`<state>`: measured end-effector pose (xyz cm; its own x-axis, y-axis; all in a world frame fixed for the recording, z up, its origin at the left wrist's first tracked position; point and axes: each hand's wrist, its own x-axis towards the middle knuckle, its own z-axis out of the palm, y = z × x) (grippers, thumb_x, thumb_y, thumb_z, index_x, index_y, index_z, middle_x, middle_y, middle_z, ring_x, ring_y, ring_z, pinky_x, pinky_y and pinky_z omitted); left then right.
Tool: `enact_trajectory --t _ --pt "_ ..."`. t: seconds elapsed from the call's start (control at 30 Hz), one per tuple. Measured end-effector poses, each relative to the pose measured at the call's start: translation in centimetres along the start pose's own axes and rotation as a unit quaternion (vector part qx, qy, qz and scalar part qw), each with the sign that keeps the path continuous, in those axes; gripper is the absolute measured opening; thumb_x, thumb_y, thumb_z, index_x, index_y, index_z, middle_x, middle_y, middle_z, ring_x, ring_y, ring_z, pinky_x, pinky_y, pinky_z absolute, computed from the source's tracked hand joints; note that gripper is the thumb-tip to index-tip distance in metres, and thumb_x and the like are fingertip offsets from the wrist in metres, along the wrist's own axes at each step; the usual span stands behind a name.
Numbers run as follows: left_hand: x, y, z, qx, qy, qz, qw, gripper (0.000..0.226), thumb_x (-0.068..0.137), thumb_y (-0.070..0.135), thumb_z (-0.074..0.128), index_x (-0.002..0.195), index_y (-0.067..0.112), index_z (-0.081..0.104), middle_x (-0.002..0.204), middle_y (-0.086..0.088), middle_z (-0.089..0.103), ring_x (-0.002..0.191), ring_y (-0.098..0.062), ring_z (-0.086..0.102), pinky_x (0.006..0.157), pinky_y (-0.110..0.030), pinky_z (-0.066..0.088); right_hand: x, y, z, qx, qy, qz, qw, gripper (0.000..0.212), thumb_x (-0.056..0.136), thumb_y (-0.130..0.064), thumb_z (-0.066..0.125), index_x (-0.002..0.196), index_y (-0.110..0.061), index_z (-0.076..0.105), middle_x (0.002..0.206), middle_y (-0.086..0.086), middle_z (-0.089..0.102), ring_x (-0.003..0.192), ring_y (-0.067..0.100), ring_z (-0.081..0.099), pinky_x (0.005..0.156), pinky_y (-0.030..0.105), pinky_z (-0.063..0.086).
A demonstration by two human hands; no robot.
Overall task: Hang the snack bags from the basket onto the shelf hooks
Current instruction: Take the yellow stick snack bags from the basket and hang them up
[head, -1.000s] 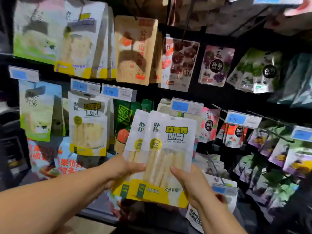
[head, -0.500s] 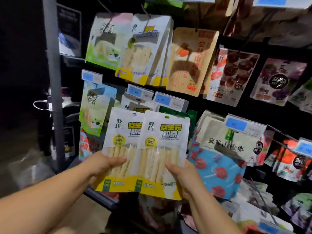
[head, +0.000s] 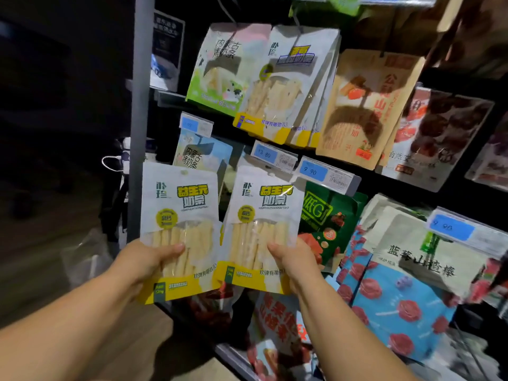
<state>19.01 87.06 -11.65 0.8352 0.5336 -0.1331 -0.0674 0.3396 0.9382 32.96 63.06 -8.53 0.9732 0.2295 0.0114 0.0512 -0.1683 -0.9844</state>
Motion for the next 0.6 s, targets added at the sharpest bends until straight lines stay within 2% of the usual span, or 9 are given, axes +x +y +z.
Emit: enact_trajectory --t 0.07,0.2,0.23,0.33,0.43,0.5,0.6 --pt "0.7 -0.3 -0.7 0.011 0.003 0.006 1.0 0.053 0.045 0.023 0.094 0.093 0.009 0.077 0.1 -0.02 0.074 0.101 -0.041 0.069 0.095 -0.063 0.049 0.7 -0.2 0.8 -0.009 -0.002 -0.004 1.0 0.032 0.067 -0.025 0.078 0.098 -0.019 0.07 0.098 0.007 0.075 0.095 0.03 0.071 0.092 0.054 0.054" --pt "1.0 -0.2 -1.5 0.0 0.014 0.015 1.0 0.054 0.045 0.027 0.09 0.094 0.01 0.077 0.099 -0.018 0.075 0.099 -0.04 0.07 0.094 -0.064 0.049 2.8 0.2 2.0 -0.027 -0.005 -0.012 1.0 0.05 0.048 -0.045 0.075 0.093 -0.024 0.068 0.098 0.004 0.075 0.095 0.029 0.071 0.091 0.053 0.055" --pt "1.0 -0.1 -1.5 -0.004 0.013 0.016 1.0 0.054 0.045 0.026 0.089 0.095 0.01 0.076 0.099 -0.018 0.075 0.098 -0.039 0.07 0.094 -0.064 0.049 3.1 0.3 2.2 -0.026 -0.001 -0.014 1.0 0.051 0.048 -0.045 0.074 0.093 -0.024 0.069 0.098 0.004 0.075 0.095 0.029 0.071 0.091 0.053 0.055" --pt "1.0 0.1 -1.5 0.007 0.02 0.019 1.0 0.054 0.05 0.022 0.087 0.1 0.007 0.074 0.097 -0.017 0.075 0.095 -0.037 0.071 0.094 -0.06 0.051 3.5 0.0 2.7 -0.025 0.013 -0.01 1.0 0.048 0.06 -0.037 0.076 0.104 -0.02 0.069 0.102 0.004 0.075 0.098 0.027 0.07 0.094 0.051 0.054" --pt "1.1 0.2 -1.4 0.013 0.028 0.018 0.999 0.038 0.065 0.011 0.084 0.101 0.005 0.072 0.095 -0.018 0.075 0.093 -0.038 0.071 0.093 -0.059 0.052 3.7 -0.2 2.7 -0.038 0.028 -0.012 0.999 0.03 0.081 -0.021 0.077 0.109 -0.017 0.067 0.106 0.006 0.073 0.102 0.027 0.068 0.097 0.049 0.052" --pt "1.2 0.2 -1.2 0.013 0.03 0.012 0.999 0.029 0.073 0.007 0.081 0.1 0.005 0.072 0.094 -0.019 0.075 0.093 -0.039 0.071 0.092 -0.06 0.051 4.1 0.0 2.7 -0.036 0.044 -0.003 0.998 0.026 0.085 -0.016 0.075 0.109 -0.015 0.066 0.106 0.008 0.072 0.102 0.028 0.067 0.097 0.048 0.052" --pt "1.3 0.1 -0.8 0.009 0.023 0.009 1.0 0.022 0.076 0.004 0.078 0.098 0.004 0.072 0.093 -0.02 0.075 0.093 -0.038 0.071 0.094 -0.058 0.052 4.5 0.2 2.9 -0.057 0.057 -0.001 0.997 0.03 0.088 -0.019 0.072 0.116 -0.012 0.064 0.11 0.008 0.07 0.103 0.028 0.066 0.096 0.045 0.052"
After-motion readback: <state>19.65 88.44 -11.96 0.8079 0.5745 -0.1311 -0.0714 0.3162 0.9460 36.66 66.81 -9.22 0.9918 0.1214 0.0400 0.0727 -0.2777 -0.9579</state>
